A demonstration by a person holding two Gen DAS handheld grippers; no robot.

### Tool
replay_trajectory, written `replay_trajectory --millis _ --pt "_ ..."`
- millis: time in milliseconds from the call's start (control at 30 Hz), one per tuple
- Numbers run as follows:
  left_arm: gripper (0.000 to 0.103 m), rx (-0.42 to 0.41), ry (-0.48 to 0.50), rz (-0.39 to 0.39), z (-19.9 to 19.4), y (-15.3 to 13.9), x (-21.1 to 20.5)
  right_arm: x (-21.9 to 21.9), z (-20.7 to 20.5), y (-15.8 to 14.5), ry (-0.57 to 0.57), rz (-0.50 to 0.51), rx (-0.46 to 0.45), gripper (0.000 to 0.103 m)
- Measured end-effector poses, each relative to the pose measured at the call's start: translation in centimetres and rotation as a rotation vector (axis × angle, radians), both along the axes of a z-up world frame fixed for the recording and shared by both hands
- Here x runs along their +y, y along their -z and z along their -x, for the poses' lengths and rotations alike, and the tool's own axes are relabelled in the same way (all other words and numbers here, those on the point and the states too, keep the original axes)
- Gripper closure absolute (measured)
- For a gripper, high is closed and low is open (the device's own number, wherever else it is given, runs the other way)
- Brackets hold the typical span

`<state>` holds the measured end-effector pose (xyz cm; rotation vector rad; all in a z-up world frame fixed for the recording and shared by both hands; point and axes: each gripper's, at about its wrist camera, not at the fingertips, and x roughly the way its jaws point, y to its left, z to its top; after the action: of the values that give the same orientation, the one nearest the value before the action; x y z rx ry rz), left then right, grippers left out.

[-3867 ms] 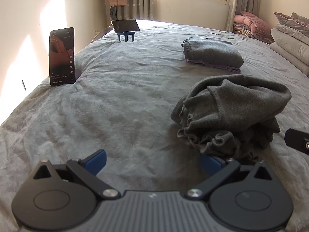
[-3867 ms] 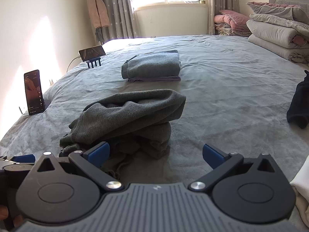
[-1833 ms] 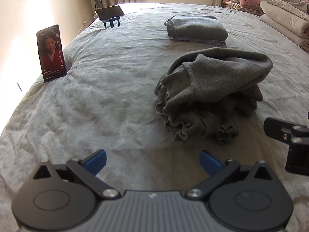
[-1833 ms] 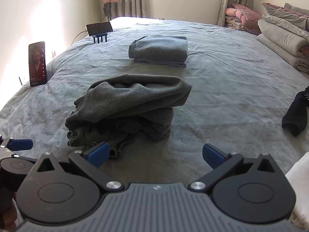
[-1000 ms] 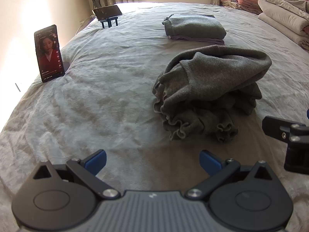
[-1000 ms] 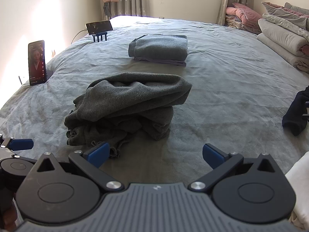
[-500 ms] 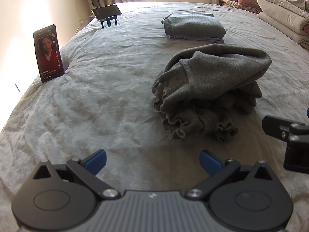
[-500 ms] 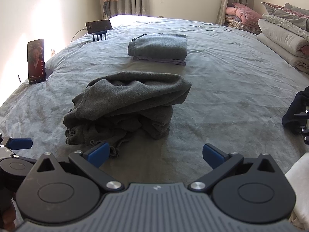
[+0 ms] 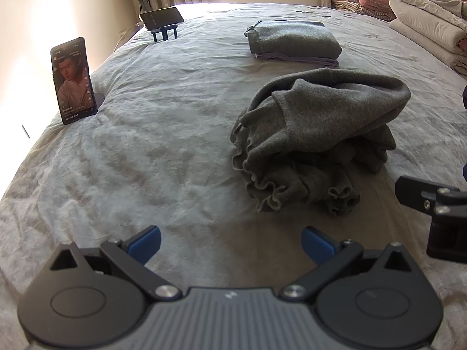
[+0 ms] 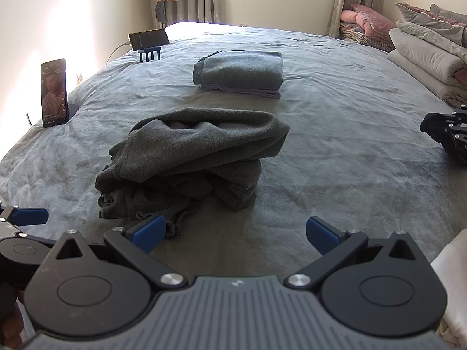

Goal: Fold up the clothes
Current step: 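Lower the right gripper onto the grey fleece edge and close it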

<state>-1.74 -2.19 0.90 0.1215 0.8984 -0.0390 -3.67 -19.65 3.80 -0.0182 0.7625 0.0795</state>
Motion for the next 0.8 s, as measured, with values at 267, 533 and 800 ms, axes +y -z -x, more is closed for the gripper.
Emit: replay_trajectory --millis 267,533,800 --pt "0.0 0.01 -0.021 0.008 -1.6 -0.4 0.5 -0.2 -1.4 -1.1 0.001 -0.046 0.011 0.0" --pt "0.0 0.024 -0.018 0.038 -4.1 -0.1 1.0 -0.6 -4.7 -2.3 0.021 -0.077 0.01 0.0" --pt "0.0 0.06 -0.003 0.048 -5.5 0.5 0.6 0.3 -7.4 -2.1 0.028 -0.064 0.007 0.0"
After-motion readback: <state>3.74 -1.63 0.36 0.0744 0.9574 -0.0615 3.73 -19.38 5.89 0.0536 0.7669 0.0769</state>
